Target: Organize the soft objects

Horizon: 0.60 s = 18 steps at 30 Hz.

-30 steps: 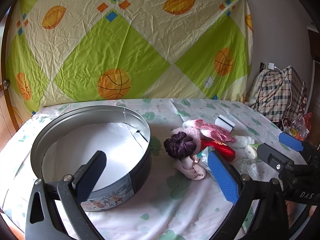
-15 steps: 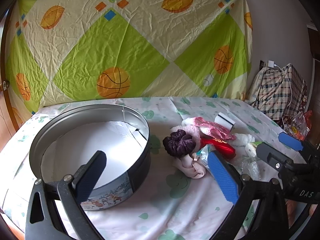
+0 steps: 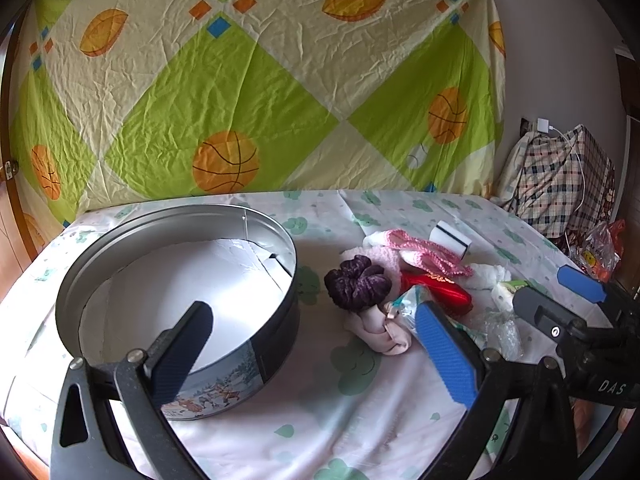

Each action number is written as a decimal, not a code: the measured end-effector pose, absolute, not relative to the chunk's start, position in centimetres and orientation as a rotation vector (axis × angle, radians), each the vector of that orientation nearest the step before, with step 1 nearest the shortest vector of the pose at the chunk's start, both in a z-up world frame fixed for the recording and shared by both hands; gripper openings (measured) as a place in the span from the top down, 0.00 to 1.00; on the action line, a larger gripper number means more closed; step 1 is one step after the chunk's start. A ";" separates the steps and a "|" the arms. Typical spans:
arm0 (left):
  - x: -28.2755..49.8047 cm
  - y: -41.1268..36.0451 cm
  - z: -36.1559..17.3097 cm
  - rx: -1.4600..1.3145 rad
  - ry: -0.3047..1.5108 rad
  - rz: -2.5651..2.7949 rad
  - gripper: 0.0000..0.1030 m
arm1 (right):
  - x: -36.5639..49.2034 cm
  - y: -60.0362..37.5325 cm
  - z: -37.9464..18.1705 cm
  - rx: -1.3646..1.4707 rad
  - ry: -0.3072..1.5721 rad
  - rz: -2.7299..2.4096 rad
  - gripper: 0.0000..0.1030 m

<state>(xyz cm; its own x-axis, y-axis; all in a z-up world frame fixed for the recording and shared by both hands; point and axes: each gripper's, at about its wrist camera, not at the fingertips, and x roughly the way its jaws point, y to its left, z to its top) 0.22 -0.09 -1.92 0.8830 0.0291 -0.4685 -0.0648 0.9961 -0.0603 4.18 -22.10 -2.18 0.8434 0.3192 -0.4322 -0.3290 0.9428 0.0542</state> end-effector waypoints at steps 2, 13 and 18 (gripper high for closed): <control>0.2 -0.2 -2.3 -0.070 0.490 0.048 0.00 | 4.3 -22.3 -2.2 -0.017 0.455 0.340 0.01; 2.0 -3.1 -3.2 -0.023 0.548 0.019 0.00 | 5.8 -25.8 -3.5 0.036 0.483 0.279 0.01; 3.0 -5.1 -3.9 -0.001 0.579 -0.022 0.01 | 7.2 -28.5 -4.3 0.083 0.504 0.228 0.01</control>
<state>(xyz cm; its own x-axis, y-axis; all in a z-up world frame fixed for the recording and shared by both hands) 3.02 -5.12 -3.86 0.8368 -0.0213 -0.5471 0.0208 0.9998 -0.0072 7.19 -28.50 -4.32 0.8509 0.2365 -0.4691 -0.1959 0.9714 0.1343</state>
